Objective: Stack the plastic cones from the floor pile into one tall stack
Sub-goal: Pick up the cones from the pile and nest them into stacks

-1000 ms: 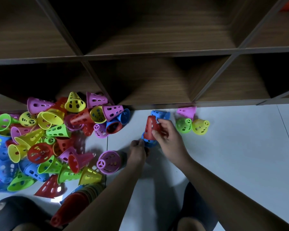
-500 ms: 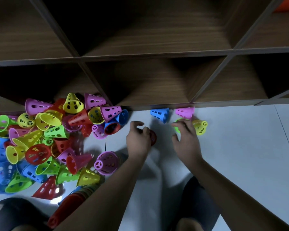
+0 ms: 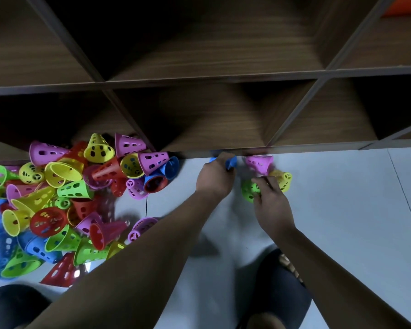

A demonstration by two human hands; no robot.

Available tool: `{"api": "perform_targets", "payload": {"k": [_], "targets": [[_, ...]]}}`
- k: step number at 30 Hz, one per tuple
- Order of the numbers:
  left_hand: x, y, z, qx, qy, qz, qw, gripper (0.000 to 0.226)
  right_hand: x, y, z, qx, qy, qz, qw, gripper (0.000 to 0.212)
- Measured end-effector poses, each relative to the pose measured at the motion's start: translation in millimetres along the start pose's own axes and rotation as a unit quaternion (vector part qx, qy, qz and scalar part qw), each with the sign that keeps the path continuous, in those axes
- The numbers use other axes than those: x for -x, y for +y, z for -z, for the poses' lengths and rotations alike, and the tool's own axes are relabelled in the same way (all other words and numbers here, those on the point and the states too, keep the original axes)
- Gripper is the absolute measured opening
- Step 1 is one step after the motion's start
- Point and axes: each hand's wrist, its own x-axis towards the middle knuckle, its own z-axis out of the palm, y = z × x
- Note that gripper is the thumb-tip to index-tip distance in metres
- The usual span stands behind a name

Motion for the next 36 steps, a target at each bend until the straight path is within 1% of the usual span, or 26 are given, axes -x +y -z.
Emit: {"api": "perform_targets", "payload": {"k": [3,7,11,12,15,18,20,22,25,27,29,30,32,36], "targets": [[-7,-6,-5,-0.009,-0.037,0.025,0.999,0.040,3,3,-1,-0.034,0.001,0.004,0.999,0.039],[-8,-20,-7,-0.014,-0.029,0.042,0.999,0.043,8,5,1,-0.050,0.008,-0.013,0.999,0.034],[-4,-26,-10,0.073,-0.004,0.072,0.995,0.040,12,1,0,-0.059,0.004,-0.030,0.998,0.033],[-5,-26,-10,0.079,0.004,0.075,0.994,0.040,13,-1,-1,-0.057,0.002,-0.029,0.998,0.032],[-7,-26,-11,0.017,0.016,0.066,0.998,0.042,15,-3,-2,-0.049,0.000,-0.021,0.999,0.031],[-12,-31,-7,-0.054,0.041,0.046,0.997,0.027,16,-5,1,-0.057,0.001,-0.028,0.998,0.032],[-12,-33,-4,-0.075,0.056,0.027,0.995,0.024,17,-8,4,-0.081,0.003,-0.042,0.996,0.031],[-9,-33,0,-0.043,0.068,0.024,0.996,0.024,16,-12,9,-0.108,0.016,-0.060,0.992,0.030],[7,-33,7,0.102,0.080,0.043,0.991,0.018,13,-25,21,-0.161,0.048,-0.081,0.982,0.029],[25,-31,12,0.178,0.098,0.026,0.979,0.020,11,-35,32,-0.205,0.066,-0.097,0.972,0.030],[48,-29,16,0.222,0.120,0.005,0.968,0.018,8,-42,40,-0.250,0.083,-0.109,0.959,0.032],[58,-29,17,0.226,0.133,-0.004,0.965,0.018,6,-44,44,-0.268,0.090,-0.114,0.952,0.031],[76,-38,16,0.190,0.173,-0.017,0.966,0.020,3,-51,53,-0.295,0.098,-0.117,0.943,0.033],[97,-63,9,0.123,0.219,-0.021,0.968,0.024,3,-71,66,-0.288,0.098,-0.074,0.950,0.046]]}}
